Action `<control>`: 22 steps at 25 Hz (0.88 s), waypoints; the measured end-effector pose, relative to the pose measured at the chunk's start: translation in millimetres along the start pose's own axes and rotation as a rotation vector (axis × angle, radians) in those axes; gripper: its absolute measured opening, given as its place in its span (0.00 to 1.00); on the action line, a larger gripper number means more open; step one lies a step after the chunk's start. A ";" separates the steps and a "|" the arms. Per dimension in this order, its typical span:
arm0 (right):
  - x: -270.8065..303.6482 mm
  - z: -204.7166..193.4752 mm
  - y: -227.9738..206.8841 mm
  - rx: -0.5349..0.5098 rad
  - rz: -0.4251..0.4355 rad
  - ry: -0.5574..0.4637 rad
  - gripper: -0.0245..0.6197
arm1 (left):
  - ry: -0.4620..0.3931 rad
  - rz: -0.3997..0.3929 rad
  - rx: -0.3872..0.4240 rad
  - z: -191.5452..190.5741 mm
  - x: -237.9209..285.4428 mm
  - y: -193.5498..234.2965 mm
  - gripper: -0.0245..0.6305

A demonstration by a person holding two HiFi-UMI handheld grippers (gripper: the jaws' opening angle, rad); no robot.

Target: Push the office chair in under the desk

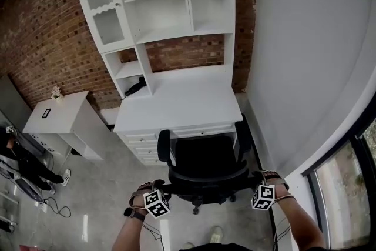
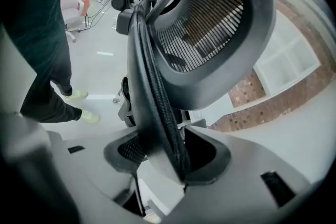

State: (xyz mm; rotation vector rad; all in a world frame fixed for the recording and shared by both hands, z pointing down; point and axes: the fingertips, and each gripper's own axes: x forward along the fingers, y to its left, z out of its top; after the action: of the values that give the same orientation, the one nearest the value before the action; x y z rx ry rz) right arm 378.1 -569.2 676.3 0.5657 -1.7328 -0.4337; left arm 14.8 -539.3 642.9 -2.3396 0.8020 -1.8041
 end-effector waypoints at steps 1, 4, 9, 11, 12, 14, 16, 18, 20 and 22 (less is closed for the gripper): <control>-4.4 -0.6 -1.5 0.005 -0.006 0.006 0.35 | -0.017 0.000 -0.025 -0.2 -5.7 1.0 0.43; -18.5 0.1 -1.5 0.046 -0.014 0.026 0.35 | -0.083 -0.009 -0.115 -2.6 -26.2 3.7 0.43; -52.1 -0.7 -6.8 0.144 -0.094 0.039 0.36 | -0.250 -0.028 -0.280 -0.3 -62.8 6.2 0.41; -69.7 6.3 -13.1 0.196 -0.144 0.022 0.34 | -0.346 -0.031 -0.371 1.7 -77.5 9.4 0.38; -79.3 13.0 -17.3 0.229 -0.169 0.003 0.31 | -0.397 -0.039 -0.425 3.9 -84.2 10.5 0.37; -98.3 32.1 -26.5 0.305 -0.219 -0.057 0.24 | -0.511 -0.073 -0.534 13.8 -96.9 12.0 0.35; -115.9 54.6 -32.6 0.385 -0.267 -0.133 0.17 | -0.617 -0.118 -0.627 27.9 -107.8 11.4 0.32; -131.1 76.3 -34.4 0.462 -0.304 -0.203 0.12 | -0.686 -0.137 -0.687 38.9 -118.1 9.0 0.27; -144.1 95.4 -35.1 0.541 -0.333 -0.264 0.09 | -0.737 -0.126 -0.735 45.4 -129.4 7.7 0.23; -155.9 111.1 -35.9 0.632 -0.352 -0.325 0.08 | -0.783 -0.107 -0.787 49.1 -140.9 6.8 0.20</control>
State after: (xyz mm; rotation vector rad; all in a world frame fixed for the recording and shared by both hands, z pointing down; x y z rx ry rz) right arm 303.0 -508.5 507.1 1.3255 -2.0925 -0.2177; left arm 33.7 -494.3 501.7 -3.1965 1.3867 -0.4288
